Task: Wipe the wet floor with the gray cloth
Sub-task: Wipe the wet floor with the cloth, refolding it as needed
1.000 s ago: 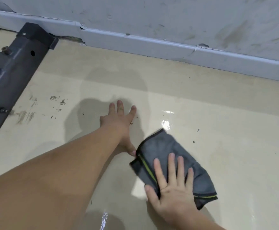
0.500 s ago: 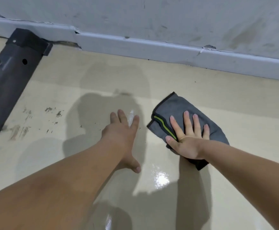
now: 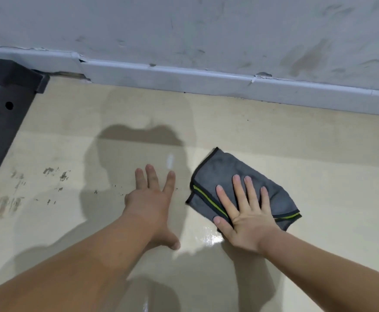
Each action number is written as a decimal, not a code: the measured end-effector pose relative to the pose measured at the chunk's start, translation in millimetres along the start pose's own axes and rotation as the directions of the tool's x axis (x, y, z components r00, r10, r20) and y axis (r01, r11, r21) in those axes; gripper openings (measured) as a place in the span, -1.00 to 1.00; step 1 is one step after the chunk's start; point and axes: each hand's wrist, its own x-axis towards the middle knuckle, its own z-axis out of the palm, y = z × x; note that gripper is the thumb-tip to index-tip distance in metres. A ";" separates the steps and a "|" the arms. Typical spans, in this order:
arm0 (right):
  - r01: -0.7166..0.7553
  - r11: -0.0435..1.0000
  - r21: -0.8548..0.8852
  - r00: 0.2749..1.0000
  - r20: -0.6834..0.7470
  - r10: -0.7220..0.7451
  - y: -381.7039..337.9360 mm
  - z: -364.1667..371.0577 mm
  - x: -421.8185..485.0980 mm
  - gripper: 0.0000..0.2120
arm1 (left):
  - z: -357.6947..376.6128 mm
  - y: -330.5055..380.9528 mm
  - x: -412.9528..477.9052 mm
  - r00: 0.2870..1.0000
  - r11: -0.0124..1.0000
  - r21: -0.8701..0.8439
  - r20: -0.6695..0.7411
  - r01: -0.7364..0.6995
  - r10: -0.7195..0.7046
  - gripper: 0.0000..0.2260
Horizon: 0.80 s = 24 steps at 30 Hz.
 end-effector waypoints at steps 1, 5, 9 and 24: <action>0.043 0.998 -0.040 0.999 -0.020 -0.044 7.5 10.6 -7.7 -0.32 | -0.6 1.4 -0.9 1.000 1.000 -0.002 -0.001 0.009 -0.009 0.51; 0.260 0.946 -0.191 0.963 -0.017 -0.268 34.9 6.5 -11.0 -0.35 | -4.8 6.9 -5.3 0.994 0.993 -0.053 0.003 0.108 -0.108 0.51; 0.312 0.940 -0.139 0.946 0.132 -0.295 66.4 -12.9 -7.0 -0.29 | -13.9 50.0 -14.3 0.978 0.976 -0.063 -0.004 0.210 -0.211 0.37; -0.106 0.992 0.072 0.991 0.087 0.100 271.3 52.9 -139.1 -0.30 | -83.2 305.8 -56.2 0.986 0.985 0.018 0.012 -0.169 0.169 -0.63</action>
